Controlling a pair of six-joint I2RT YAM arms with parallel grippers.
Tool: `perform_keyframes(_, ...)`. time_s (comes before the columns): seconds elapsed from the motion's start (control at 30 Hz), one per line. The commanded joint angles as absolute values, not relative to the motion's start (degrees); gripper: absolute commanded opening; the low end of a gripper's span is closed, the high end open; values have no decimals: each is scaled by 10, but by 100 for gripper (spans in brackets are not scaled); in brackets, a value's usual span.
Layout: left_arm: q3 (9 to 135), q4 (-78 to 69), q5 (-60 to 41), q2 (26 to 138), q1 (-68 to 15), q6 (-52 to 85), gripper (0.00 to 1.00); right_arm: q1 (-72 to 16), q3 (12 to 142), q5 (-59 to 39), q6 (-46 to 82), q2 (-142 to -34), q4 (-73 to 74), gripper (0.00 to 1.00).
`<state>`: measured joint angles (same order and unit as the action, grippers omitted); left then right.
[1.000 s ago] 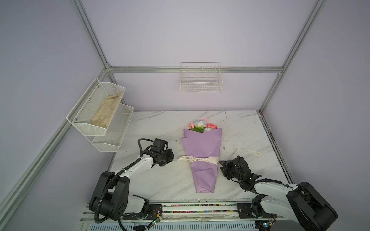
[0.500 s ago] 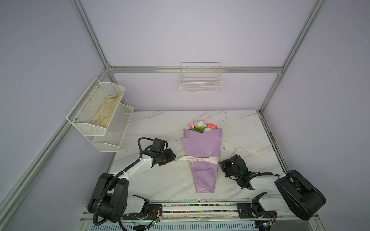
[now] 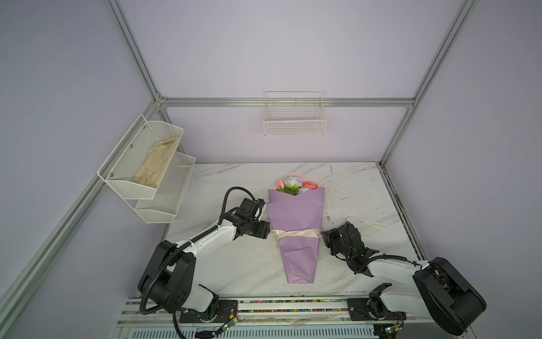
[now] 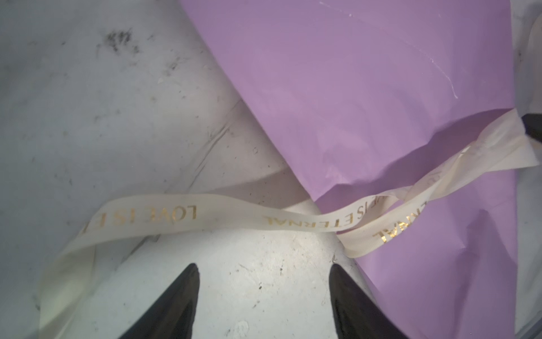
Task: Tie the bouquet of fake flowers
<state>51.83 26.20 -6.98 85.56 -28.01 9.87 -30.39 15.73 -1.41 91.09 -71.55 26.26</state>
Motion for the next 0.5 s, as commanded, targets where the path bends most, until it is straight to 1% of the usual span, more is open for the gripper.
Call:
perform_keyframes(0.0, 582, 254, -61, 879, -293, -71, 71, -305, 171, 0, 929, -707, 235, 0)
perform_keyframes(0.07, 587, 259, -85, 892, -301, -160, 72, -305, 172, -2, 925, -705, 233, 0)
perform_keyframes(0.2, 583, 272, -77, 902, -312, -294, 75, -305, 169, -2, 925, -696, 230, 0)
perform_keyframes(0.33, 600, 263, -42, 926, -314, -331, 75, -305, 163, 0, 931, -685, 229, 0)
perform_keyframes(0.47, 608, 248, -59, 946, -314, -353, 75, -304, 161, 0, 934, -677, 226, 0)
